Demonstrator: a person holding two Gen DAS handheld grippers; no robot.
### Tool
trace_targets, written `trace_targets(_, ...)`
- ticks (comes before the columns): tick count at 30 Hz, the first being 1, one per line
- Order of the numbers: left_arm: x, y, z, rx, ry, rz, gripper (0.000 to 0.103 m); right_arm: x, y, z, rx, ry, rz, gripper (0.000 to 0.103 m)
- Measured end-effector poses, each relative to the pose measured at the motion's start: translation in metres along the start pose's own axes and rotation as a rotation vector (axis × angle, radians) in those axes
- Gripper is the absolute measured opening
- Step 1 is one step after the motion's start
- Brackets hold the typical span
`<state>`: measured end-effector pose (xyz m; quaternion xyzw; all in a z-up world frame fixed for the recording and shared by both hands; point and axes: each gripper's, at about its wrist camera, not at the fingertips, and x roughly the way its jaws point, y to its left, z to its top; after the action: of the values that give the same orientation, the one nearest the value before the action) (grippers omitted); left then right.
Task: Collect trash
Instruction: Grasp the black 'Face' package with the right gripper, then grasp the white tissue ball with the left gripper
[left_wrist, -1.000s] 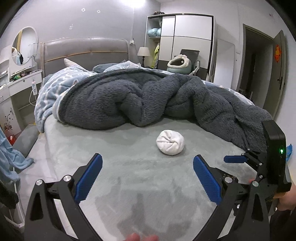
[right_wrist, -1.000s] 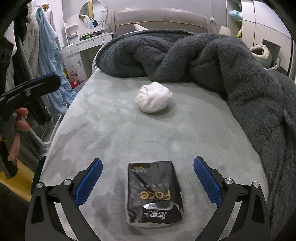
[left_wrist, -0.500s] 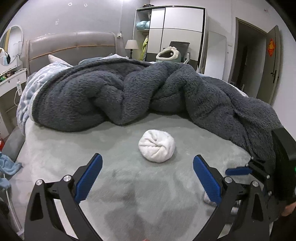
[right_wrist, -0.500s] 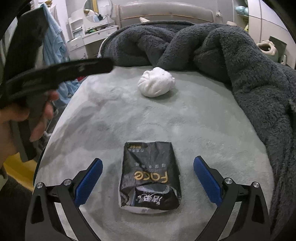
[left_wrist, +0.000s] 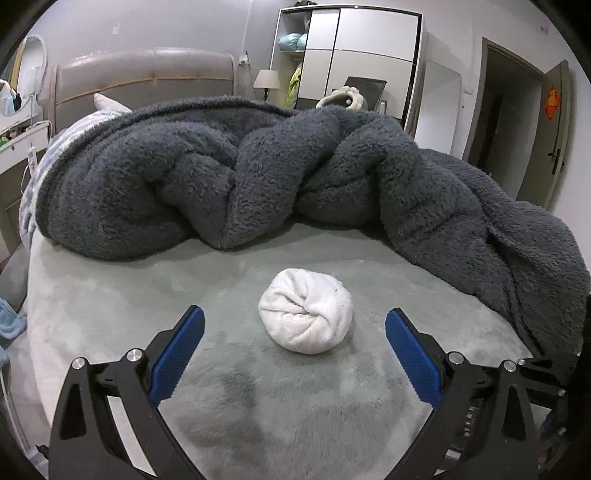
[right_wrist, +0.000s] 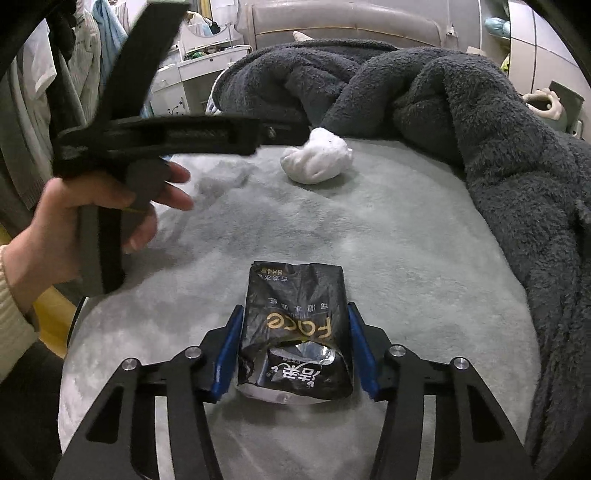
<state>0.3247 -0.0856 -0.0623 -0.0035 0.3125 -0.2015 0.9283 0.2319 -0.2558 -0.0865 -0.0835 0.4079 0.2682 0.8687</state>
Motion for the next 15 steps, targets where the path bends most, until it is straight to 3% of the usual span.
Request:
trace_targets(5,0.025,-0.004,-0.002,0.017,0.064,0.021,0.099,-0.01,-0.013,0.001,0.044,-0.024,0.026,0.054)
trace_targets(11,0.042,0.0,-0.001,-0.02,0.104,-0.01,0.096,-0.018,-0.023,-0.003,0.075,-0.036,0.031,0.054)
trace_targets(15,0.053,0.003,0.002,-0.038,0.141,-0.039,0.072,-0.013,-0.029,-0.006,0.101,-0.024,0.034,0.054)
